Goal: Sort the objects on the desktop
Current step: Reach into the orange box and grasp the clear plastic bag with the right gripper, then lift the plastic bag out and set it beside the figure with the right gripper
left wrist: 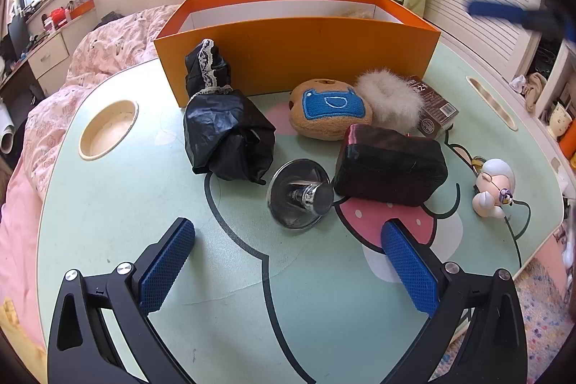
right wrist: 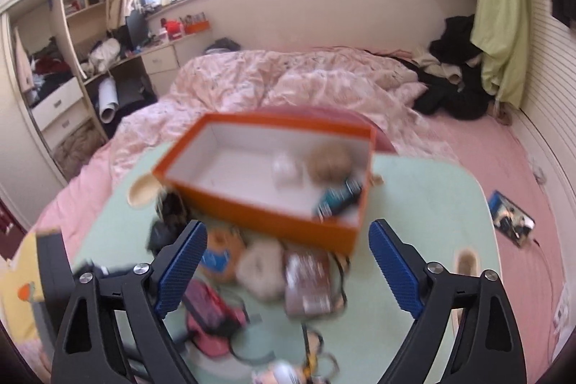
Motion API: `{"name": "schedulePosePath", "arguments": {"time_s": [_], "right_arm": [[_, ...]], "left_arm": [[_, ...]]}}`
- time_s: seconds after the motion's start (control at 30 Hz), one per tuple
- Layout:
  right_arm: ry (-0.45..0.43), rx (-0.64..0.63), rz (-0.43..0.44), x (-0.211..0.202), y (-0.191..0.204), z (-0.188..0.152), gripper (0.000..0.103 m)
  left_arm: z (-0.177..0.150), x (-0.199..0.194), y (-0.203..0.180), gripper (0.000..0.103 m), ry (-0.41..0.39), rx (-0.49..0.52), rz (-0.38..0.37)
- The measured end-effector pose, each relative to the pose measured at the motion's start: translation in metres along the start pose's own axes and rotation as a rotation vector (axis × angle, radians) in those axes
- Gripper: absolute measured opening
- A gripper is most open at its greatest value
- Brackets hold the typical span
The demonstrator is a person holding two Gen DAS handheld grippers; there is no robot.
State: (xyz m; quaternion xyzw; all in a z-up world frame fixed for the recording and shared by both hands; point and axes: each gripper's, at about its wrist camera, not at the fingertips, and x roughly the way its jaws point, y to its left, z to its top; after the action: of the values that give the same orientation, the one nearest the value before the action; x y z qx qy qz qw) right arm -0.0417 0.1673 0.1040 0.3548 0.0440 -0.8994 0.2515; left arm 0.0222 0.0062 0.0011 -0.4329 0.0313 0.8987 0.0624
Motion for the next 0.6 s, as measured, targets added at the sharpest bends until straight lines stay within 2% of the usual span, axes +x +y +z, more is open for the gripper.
{"name": "schedulePosePath", "arguments": {"time_s": [0.03,0.1,0.17,0.33,0.4,0.5,0.6], "right_arm": [[0.021,-0.007,-0.01,0.01,0.004,0.014,0.076],[0.096,-0.033,-0.029,0.041,0.014,0.038,0.059],[0.171,-0.051,-0.03,0.072,0.022,0.052,0.05],[0.295,-0.104,-0.134,0.141,0.031,0.061,0.04],[0.368,-0.119,-0.158,0.165,0.03,0.056,0.023],[0.38,-0.078,-0.154,0.174,0.019,0.058,0.023],[0.381,-0.027,-0.081,0.166,0.012,0.059,0.022]], "left_arm": [[0.0,0.0,0.0,0.103,-0.001,0.0,0.0],[0.0,0.0,0.0,0.103,-0.001,0.001,-0.001],[0.0,0.0,0.001,0.103,-0.003,0.001,-0.002],[-0.001,-0.001,0.001,0.103,-0.009,0.005,-0.007],[-0.002,-0.001,0.001,0.103,-0.011,0.005,-0.008],[-0.002,-0.001,0.001,0.103,-0.015,0.007,-0.011],[-0.002,-0.001,0.0,0.103,-0.015,0.007,-0.01]]}}
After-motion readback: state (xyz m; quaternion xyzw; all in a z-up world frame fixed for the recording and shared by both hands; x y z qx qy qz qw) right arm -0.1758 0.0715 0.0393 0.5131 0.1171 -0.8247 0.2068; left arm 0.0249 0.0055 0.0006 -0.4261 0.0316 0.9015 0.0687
